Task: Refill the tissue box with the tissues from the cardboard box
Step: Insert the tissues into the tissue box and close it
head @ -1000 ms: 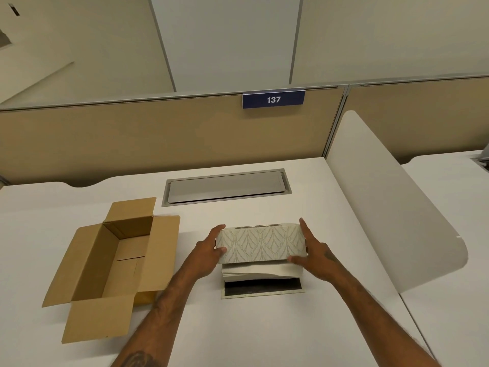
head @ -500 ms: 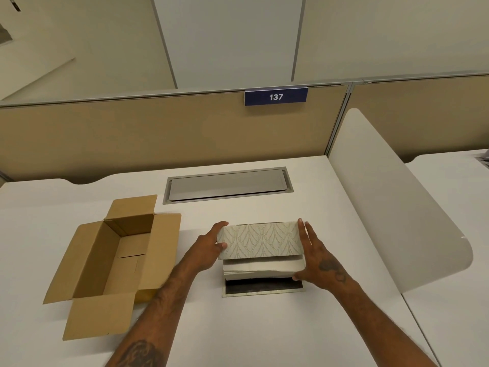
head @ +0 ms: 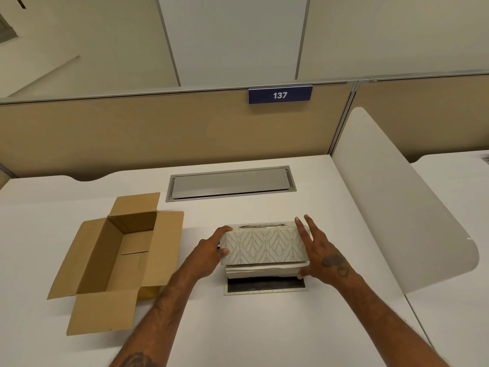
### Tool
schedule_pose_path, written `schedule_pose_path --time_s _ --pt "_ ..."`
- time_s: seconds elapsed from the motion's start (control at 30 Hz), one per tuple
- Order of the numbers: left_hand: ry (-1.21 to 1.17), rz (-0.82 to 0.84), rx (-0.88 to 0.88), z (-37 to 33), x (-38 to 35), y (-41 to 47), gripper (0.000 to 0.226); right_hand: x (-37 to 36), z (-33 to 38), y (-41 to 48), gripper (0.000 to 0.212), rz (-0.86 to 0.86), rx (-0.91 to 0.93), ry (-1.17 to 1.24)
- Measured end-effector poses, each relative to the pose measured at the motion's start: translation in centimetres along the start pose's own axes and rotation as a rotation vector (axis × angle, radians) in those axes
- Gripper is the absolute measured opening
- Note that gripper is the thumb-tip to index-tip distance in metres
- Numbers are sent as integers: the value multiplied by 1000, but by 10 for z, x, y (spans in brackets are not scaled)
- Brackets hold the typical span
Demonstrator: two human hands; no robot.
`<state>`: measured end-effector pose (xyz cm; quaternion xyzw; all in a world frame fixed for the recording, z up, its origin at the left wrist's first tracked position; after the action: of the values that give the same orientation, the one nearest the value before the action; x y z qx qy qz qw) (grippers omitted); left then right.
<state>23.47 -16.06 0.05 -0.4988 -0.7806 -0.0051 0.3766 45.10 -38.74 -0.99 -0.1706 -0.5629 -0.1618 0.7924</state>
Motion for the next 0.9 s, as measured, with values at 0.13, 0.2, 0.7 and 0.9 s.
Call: schedule_pose_path --time_s 0.13,0.2,0.7,0.9 --pt "6 -7 -7 1 -1 -3 51 -1 -2 -3 147 15 19 21" --pt "15 -12 -9 0 -1 -4 51 0 -3 -4 141 6 30 22" --pt "106 6 3 1 -9 -13 60 -5 -4 -13 105 -63 68 -36" --pt "84 -54 18 4 -21 -20 64 -15 -1 -23 94 -68 43 15"
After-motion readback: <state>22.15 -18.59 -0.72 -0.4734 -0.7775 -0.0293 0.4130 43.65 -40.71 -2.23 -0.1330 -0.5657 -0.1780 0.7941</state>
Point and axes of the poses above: each hand's wrist, its own y-axis towards the middle knuckle, its own x-axis out of the back of the hand, z = x × y, the point moved 1 cm from there along y, towards the middle knuckle, and after that the axes turned 2 degrees about z, right-handed, at the moved point
